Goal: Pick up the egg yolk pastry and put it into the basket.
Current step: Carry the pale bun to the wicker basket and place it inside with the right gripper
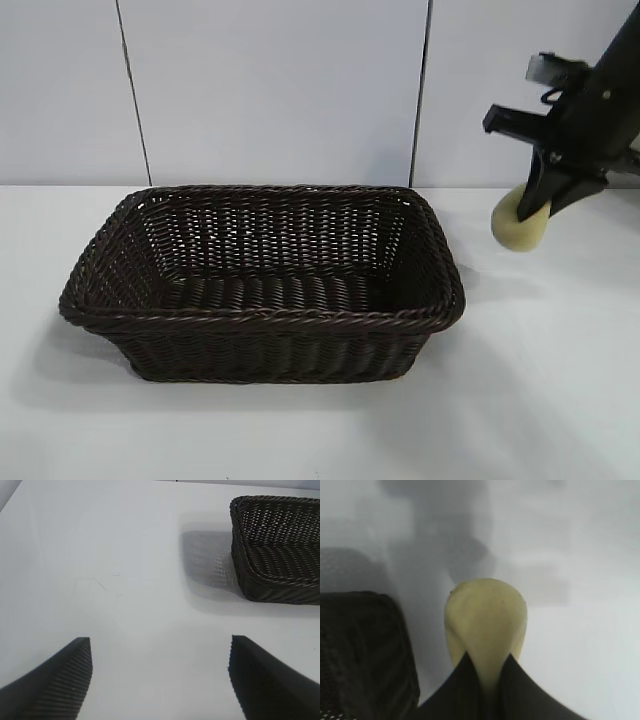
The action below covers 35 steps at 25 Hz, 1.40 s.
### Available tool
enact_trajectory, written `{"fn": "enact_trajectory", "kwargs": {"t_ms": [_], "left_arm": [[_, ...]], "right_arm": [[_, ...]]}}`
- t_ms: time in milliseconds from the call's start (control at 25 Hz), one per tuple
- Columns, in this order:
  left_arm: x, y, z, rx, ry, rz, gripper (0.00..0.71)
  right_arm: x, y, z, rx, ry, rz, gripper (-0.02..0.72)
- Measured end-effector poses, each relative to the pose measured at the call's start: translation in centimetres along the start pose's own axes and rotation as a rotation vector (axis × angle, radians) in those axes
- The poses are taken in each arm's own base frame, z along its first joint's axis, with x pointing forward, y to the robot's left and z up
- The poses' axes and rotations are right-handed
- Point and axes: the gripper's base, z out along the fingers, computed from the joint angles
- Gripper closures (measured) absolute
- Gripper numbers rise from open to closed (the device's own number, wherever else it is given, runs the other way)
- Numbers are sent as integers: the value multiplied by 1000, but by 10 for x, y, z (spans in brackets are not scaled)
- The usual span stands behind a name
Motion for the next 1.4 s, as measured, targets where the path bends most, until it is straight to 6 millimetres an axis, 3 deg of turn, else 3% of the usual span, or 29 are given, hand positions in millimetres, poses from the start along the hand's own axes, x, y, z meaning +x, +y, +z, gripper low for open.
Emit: {"fn": "enact_trajectory", "kwargs": {"t_ms": [240, 520, 840, 1040, 1200, 1400], "left_arm": [[0, 0, 0, 0, 0, 0, 157], [0, 0, 0, 0, 0, 0, 157], [0, 0, 0, 0, 0, 0, 157], [0, 0, 0, 0, 0, 0, 157], [0, 0, 0, 0, 0, 0, 157], [0, 0, 0, 0, 0, 0, 157]], "right_arm": [[6, 12, -49, -21, -83, -31, 679], [10, 27, -55, -84, -88, -26, 680], [32, 102, -42, -171, -87, -211, 680], [59, 154, -36, -240, -83, -341, 680], [78, 186, -35, -290, -99, -418, 680], [88, 207, -28, -326, -131, -451, 680]]}}
